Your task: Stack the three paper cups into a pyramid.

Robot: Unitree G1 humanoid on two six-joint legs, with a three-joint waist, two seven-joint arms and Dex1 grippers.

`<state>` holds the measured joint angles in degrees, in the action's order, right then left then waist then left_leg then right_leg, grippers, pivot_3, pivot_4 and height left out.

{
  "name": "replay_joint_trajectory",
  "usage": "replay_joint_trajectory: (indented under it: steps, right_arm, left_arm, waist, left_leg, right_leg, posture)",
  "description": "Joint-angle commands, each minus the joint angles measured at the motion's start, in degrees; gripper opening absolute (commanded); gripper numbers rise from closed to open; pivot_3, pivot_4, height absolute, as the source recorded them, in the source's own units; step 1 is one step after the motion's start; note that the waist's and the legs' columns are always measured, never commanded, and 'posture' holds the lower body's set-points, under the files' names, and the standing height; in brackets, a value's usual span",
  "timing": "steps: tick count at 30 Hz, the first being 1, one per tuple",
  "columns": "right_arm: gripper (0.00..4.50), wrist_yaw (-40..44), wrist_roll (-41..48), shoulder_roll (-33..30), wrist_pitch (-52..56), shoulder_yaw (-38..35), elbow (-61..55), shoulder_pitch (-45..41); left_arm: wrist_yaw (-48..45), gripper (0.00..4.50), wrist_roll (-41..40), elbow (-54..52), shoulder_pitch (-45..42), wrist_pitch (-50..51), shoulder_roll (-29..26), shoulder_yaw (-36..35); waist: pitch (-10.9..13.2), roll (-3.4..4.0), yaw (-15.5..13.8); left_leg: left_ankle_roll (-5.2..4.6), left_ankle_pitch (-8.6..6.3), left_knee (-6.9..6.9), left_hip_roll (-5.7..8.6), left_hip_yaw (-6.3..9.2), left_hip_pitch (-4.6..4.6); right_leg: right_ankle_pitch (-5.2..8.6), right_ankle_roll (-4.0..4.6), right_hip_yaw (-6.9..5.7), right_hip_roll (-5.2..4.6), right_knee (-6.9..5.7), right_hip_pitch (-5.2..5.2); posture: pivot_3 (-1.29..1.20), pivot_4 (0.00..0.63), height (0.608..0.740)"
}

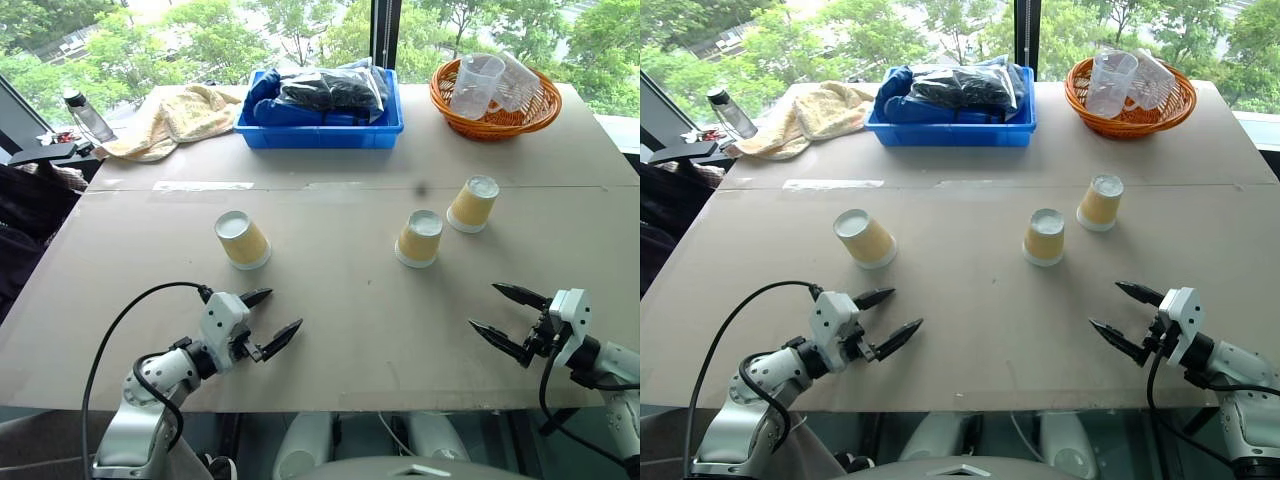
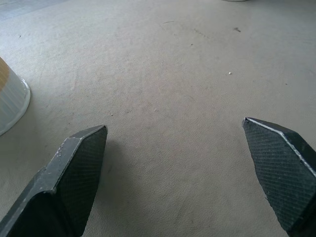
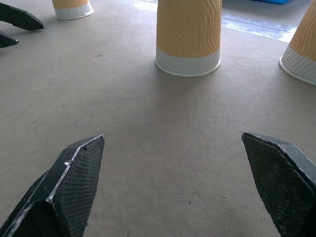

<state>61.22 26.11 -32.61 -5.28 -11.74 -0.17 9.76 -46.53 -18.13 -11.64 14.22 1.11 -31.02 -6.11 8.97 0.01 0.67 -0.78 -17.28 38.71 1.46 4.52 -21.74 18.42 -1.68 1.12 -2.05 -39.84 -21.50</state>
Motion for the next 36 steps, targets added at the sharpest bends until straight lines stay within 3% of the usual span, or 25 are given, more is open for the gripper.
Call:
replay_joint_trajectory:
  steps: [1,16,22,28,33,36]
  right_arm:
    - [4.40,-0.09,0.02,-0.03,-1.45,-0.60,-1.08,0.20]
    - [4.40,-0.85,-1.03,0.36,-2.92,-0.32,-0.42,0.45]
    - [4.40,0.62,-0.25,0.74,-4.12,-0.25,0.54,0.88]
    - [4.40,6.76,6.68,-1.08,-0.66,-0.90,-4.94,2.23]
    - [4.40,3.81,14.13,-0.82,6.11,-0.91,-16.70,1.94]
    - [4.40,1.76,15.07,-0.70,8.34,-0.53,-19.90,0.08]
  left_arm:
    - [-0.04,4.50,-0.28,-0.57,-0.09,-0.80,0.25,-0.06]
    - [-1.99,4.50,-1.71,1.21,-1.48,-1.15,0.16,-1.52]
    - [-3.54,4.50,-6.79,1.10,-1.99,-2.09,1.06,-4.68]
    - [5.60,4.50,-7.10,0.04,-2.19,-3.64,5.59,-11.15]
    - [16.37,4.50,-7.04,2.73,-6.49,0.51,8.16,-16.36]
    - [17.86,4.50,-5.28,4.70,-9.64,0.52,7.45,-16.10]
  waist:
    - [0.00,0.00,0.00]
    - [0.00,0.00,0.01]
    - [0.00,0.00,0.02]
    - [0.01,-0.01,0.02]
    - [0.00,-0.05,-0.07]
    - [-0.03,-0.12,-0.12]
  left_leg:
    - [0.00,0.00,0.00,0.00,0.00,0.00]
    - [0.07,0.04,0.00,0.00,0.00,0.00]
    - [0.06,0.04,0.00,0.00,0.00,0.00]
    - [0.06,0.03,0.00,0.00,0.00,0.00]
    - [0.00,0.00,0.01,-0.02,0.05,0.00]
    - [0.01,0.01,0.02,0.00,0.08,0.01]
  right_leg:
    - [0.00,0.00,0.00,0.00,0.00,0.00]
    - [0.00,0.00,-0.01,0.01,0.00,0.00]
    - [0.00,0.00,-0.01,0.00,0.00,0.00]
    - [0.00,0.00,0.00,0.00,0.02,0.01]
    - [0.00,0.00,-0.05,0.00,-0.01,0.01]
    - [0.00,-0.01,-0.09,0.01,-0.01,0.04]
  posture:
    - [0.00,0.150,0.740]
    - [0.00,0.150,0.740]
    - [0.00,0.150,0.740]
    - [0.00,0.150,0.740]
    - [0.00,0.150,0.740]
    - [0.00,0.150,0.740]
